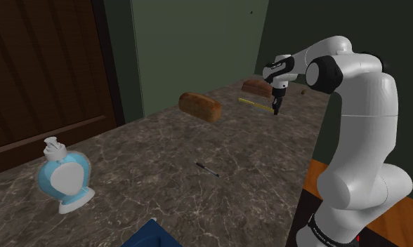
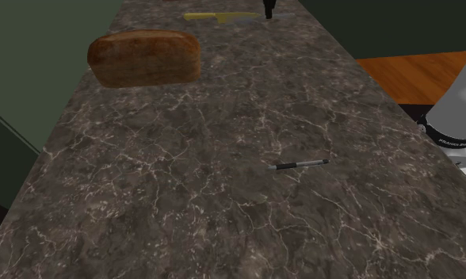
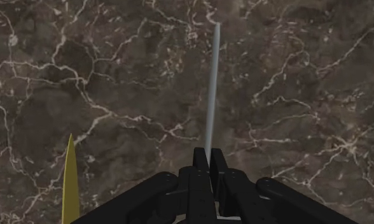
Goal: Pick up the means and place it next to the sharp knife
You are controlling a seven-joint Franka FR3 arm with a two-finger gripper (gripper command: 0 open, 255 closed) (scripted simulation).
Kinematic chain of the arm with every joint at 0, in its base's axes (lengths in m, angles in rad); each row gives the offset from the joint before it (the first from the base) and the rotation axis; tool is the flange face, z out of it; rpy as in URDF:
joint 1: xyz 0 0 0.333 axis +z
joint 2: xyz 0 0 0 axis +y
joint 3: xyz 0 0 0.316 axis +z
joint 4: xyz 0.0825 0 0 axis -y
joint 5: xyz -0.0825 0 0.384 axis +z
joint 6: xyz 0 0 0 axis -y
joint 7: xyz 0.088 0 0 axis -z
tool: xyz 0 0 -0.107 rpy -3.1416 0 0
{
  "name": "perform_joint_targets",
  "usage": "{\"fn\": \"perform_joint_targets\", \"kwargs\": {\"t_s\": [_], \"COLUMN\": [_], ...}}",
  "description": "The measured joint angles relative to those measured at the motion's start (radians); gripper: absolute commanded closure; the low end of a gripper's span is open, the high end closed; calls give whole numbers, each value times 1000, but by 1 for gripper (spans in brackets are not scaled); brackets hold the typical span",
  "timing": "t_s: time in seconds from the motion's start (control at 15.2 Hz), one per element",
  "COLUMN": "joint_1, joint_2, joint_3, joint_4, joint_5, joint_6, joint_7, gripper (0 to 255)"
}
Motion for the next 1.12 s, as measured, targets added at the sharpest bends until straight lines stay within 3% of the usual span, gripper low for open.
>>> {"fn": "perform_joint_targets", "kwargs": {"t_s": [0.4,0.86,0.92,1.12], "joint_1": [-2,-3,-3,-3], "joint_2": [25,31,31,31], "joint_3": [2,3,3,3], "joint_4": [-42,-46,-46,-46], "joint_5": [4,5,5,5], "joint_6": [66,77,77,77], "joint_7": [2,3,3,3], "gripper": [255,255,0,0]}}
